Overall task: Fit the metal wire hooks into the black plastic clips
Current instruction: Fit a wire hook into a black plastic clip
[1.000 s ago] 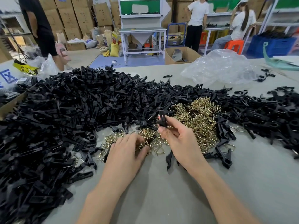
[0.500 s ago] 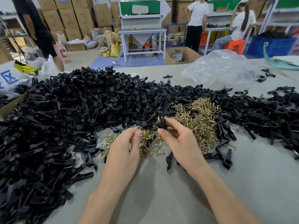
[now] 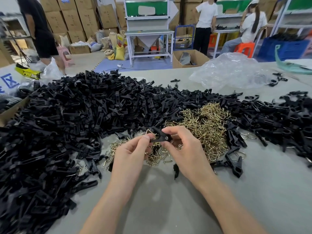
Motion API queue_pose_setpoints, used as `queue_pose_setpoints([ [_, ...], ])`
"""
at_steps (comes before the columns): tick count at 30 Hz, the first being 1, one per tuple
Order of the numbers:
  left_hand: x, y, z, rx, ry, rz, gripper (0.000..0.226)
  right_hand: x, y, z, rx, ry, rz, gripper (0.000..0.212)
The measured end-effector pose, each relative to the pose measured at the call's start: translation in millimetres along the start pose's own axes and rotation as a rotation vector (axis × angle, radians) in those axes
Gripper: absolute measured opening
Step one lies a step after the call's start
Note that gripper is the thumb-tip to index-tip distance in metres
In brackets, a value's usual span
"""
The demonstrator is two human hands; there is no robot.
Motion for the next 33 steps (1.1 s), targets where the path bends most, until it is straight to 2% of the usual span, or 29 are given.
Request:
queue_pose_setpoints([
  [6, -5.3, 0.4, 3.1, -0.014, 0.042, -0.042, 0.024, -5.4, 1.4, 1.5, -0.018, 0.063, -0.052, 0.028],
  [13, -3.2, 0.4, -1.3, 0.052, -0.056, 0.023, 0.023, -8.0, 2.8, 3.6, -0.021, 0.105, -0.098, 0.028],
  [23, -5.0, 0.4, 6.7, -0.066, 0.036, -0.067, 0.025, -3.6, 1.3, 2.2, -0.018, 0.090, -0.066, 0.025],
  [25, -3.6, 0.6, 4.5, -0.050, -0.049, -0.032, 0.028, -5.0, 1.6, 3.5, -0.031, 0.105, -0.084, 0.026],
  [29, 5.3, 3.4, 5.0, -0.002, -0.450, 0.171, 0.030, -13.0, 5.7, 11.5, -0.077, 0.148, -0.162, 0.027],
  [31, -0.4, 2.3, 5.0, -0.019, -0.393, 0.115, 0.032, -16.3, 7.1, 13.2, -0.076, 0.158, -0.190, 0.027],
  [33, -8.7, 0.8, 7.5, -0.060, -0.160, -0.014, 0.036, -21.3, 9.9, 15.3, -0.085, 0.148, -0.228, 0.027],
])
Point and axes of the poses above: each hand's wrist, its own y-axis away from the middle knuckle, its own z-axis out of the palm, x = y × z, the point moved 8 cm from there along -y, towards the middle knuckle, and after that the axes turned 2 degrees about y, right-handed, at the moved point
